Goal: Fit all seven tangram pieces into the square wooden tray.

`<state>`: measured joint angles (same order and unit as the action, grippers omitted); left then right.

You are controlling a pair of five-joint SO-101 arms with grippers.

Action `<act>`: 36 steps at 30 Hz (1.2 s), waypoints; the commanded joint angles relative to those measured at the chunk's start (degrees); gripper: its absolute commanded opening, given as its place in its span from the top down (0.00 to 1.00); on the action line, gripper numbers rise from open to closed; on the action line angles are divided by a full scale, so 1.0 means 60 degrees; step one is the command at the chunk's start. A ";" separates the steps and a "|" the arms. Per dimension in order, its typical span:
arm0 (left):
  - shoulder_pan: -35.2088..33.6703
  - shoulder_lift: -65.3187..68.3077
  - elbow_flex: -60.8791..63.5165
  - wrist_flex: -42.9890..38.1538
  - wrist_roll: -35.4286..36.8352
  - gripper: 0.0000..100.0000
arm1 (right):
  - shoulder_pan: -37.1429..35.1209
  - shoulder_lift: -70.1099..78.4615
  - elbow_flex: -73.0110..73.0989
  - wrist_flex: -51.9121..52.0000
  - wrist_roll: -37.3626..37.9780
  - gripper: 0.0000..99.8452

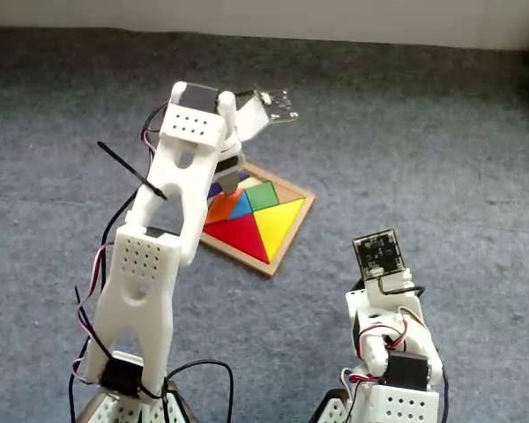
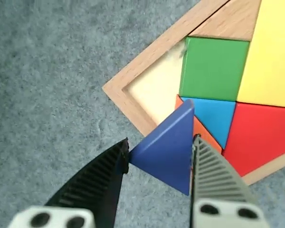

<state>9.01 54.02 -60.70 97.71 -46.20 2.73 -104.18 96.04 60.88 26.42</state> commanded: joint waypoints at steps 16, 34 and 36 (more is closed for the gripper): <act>0.0623 -0.0007 -0.1355 0.0469 0.0557 0.74 | 0.0110 -0.0110 0.1209 -0.0183 -0.0029 0.93; 0.0725 0.0286 -0.0857 0.0484 0.2066 0.91 | 0.0110 -0.0110 0.1209 -0.0183 -0.0029 0.93; 0.0799 0.0432 -0.0681 0.0469 0.2066 0.91 | 0.0110 -0.0110 0.1209 -0.0183 -0.0029 0.93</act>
<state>11.82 56.92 -64.92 100.18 -34.33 2.73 -104.18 96.04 60.88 26.42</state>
